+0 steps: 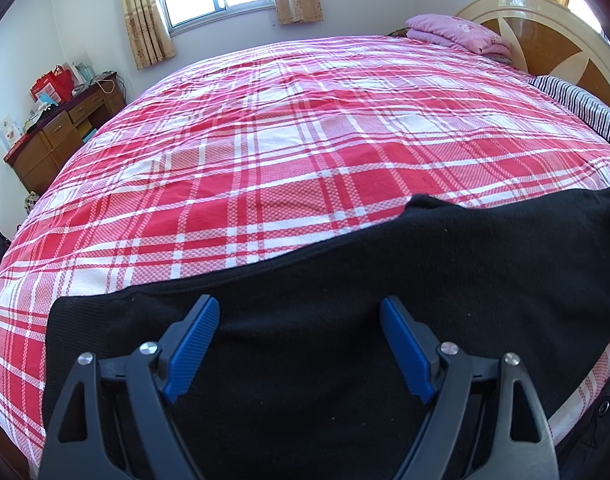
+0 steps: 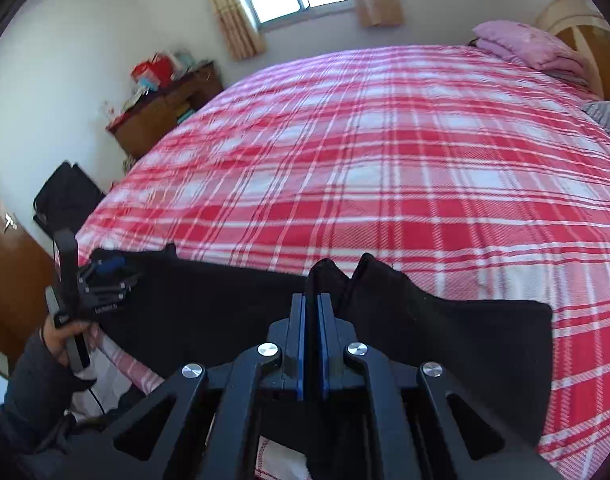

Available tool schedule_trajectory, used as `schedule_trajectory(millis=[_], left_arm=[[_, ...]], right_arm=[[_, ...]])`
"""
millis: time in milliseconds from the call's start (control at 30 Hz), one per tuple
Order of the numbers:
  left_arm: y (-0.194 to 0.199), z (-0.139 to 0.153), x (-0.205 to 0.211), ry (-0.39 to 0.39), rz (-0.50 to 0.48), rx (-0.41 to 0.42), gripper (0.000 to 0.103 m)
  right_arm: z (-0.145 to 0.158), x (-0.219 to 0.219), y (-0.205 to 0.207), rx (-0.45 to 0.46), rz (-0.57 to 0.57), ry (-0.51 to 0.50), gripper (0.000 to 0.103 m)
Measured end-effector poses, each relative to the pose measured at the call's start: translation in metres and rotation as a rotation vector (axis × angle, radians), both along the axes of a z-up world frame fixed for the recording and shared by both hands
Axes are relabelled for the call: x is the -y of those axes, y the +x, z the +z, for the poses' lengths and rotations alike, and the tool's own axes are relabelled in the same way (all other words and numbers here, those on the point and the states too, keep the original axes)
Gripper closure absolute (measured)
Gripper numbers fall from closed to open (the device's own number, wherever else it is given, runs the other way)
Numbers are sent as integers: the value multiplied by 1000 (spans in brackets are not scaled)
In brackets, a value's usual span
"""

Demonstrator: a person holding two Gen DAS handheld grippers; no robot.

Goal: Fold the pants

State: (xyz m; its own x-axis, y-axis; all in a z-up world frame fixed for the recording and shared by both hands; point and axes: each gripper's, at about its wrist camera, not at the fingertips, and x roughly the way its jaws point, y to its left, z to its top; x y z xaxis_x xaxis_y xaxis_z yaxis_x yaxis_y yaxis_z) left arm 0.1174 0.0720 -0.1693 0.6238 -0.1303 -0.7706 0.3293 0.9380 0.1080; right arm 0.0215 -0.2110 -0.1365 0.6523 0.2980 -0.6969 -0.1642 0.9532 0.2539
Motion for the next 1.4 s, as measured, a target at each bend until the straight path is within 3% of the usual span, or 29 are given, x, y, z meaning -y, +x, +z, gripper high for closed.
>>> schedule_trajectory(millis=[200, 267, 367, 433, 500, 533, 600, 700, 867, 1067, 1133, 1200, 1400], left_arm=[[-2, 3, 7, -12, -9, 1, 18], [-6, 6, 13, -21, -28, 3, 18], [-13, 17, 24, -57, -65, 7, 18], [-19, 26, 35, -79, -101, 17, 18], [-23, 31, 44, -90, -128, 25, 18], [-25, 32, 50, -94, -141, 26, 18], [-27, 34, 61, -108, -168, 22, 18], [-29, 33, 79, -130, -203, 5, 18], [-35, 28, 98, -136, -248, -7, 18], [-38, 24, 99, -137, -242, -31, 18], [-37, 25, 98, -152, -235, -38, 18], [-39, 27, 98, -155, -231, -34, 18], [-41, 28, 101, -155, -244, -34, 18]], right_arm=[[-32, -12, 12, -83, 36, -3, 97], [-44, -22, 15, -126, 66, -46, 96], [-42, -23, 12, -129, 94, -44, 93], [-30, -14, 4, -103, 96, -18, 84], [-14, 0, -6, -60, 72, 1, 53], [-9, 8, -10, -40, 52, 18, 50], [-3, 23, -16, -20, 4, 41, 50], [-13, 20, -15, -52, -29, -40, 51], [-38, -13, -15, -110, 45, -127, 51], [-59, -34, -16, -126, 36, -337, 73], [-60, -32, -16, -124, 38, -343, 75], [-57, -32, -18, -114, 39, -356, 90], [-42, -23, -27, -87, 44, -324, 94]])
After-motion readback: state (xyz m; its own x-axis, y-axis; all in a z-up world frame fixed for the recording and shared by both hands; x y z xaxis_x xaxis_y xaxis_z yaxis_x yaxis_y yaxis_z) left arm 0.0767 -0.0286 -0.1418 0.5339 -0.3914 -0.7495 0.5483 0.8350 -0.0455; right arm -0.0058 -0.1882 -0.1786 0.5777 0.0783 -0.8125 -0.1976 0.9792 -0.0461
